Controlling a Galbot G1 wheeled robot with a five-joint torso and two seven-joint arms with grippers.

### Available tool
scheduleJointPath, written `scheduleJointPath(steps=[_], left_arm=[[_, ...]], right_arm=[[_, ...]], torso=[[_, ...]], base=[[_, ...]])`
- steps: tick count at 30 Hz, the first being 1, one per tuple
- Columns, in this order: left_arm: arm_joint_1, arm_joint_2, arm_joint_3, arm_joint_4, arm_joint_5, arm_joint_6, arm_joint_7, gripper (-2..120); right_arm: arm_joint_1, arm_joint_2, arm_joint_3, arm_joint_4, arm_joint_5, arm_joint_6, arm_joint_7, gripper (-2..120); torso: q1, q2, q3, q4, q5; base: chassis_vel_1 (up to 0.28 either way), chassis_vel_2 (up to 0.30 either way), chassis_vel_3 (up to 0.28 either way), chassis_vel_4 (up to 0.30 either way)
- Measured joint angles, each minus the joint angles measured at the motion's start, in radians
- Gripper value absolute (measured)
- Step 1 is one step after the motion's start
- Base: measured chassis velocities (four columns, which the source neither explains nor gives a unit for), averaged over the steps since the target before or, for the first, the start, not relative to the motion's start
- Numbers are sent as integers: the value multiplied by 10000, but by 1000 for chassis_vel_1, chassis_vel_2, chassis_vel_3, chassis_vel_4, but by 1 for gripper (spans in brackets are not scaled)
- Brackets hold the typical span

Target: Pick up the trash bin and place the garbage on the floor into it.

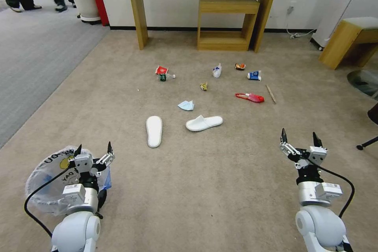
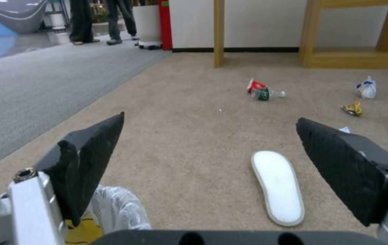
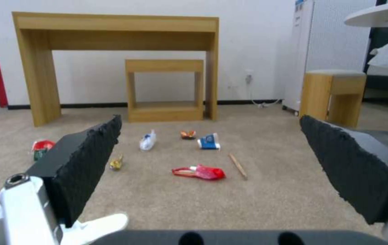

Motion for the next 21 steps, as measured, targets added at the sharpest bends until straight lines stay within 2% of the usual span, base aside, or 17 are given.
scheduleJointPath(steps=[21], left_arm=[[56, 70, -49, -14, -24, -94, 3, 100]], right_arm=[[30, 141, -24, -37, -235, -35, 93, 100]], torso=[[0, 0, 0, -1, -1]], base=[[0, 0, 0, 0]])
